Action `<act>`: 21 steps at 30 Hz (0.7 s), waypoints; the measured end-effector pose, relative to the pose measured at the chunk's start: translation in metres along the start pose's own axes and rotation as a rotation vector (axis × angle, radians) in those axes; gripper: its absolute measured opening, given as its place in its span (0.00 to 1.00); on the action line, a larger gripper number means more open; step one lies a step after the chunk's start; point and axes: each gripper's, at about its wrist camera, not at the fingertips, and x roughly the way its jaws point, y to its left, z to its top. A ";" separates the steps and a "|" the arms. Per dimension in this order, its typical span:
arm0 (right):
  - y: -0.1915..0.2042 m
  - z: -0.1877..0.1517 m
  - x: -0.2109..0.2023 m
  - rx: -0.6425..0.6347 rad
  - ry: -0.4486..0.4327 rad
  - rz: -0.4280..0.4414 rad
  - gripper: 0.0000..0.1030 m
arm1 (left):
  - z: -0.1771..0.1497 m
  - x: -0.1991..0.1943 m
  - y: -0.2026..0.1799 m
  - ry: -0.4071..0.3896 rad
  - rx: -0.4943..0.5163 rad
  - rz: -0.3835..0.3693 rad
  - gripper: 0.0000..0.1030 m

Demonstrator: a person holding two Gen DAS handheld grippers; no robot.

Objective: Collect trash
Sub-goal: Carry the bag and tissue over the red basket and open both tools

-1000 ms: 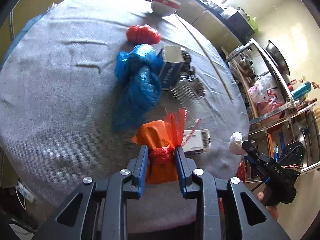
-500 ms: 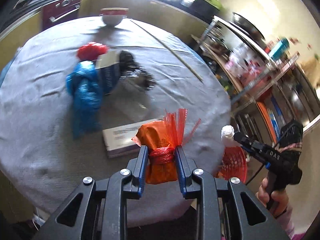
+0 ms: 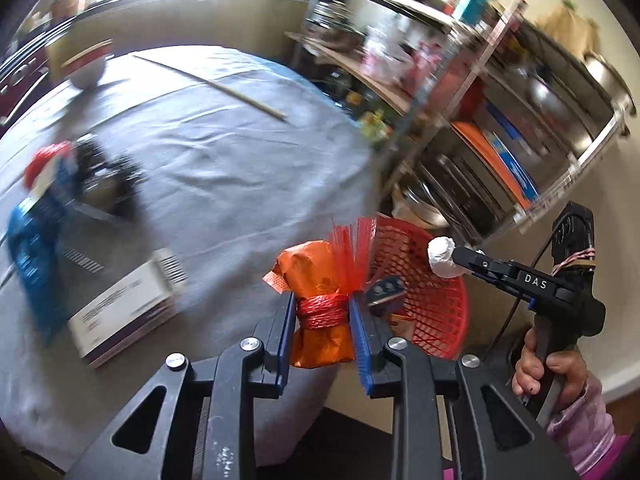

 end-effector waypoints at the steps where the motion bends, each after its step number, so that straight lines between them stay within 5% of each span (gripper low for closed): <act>1: -0.008 0.000 -0.003 0.016 -0.005 -0.010 0.30 | 0.002 0.005 -0.007 0.010 0.017 -0.007 0.27; 14: -0.068 -0.005 -0.017 0.148 -0.016 -0.063 0.31 | 0.023 0.072 -0.083 0.125 0.170 -0.084 0.28; 16: -0.073 -0.006 -0.018 0.161 -0.012 -0.066 0.31 | 0.026 0.077 -0.086 0.132 0.173 -0.081 0.34; 18: -0.077 -0.006 -0.019 0.186 -0.008 -0.069 0.38 | 0.026 0.079 -0.085 0.125 0.162 -0.070 0.53; 19: -0.078 -0.006 -0.019 0.196 -0.002 -0.071 0.39 | 0.026 0.077 -0.083 0.112 0.159 -0.061 0.54; 21: -0.082 -0.006 -0.019 0.211 -0.001 -0.067 0.62 | 0.026 0.073 -0.078 0.102 0.161 -0.044 0.54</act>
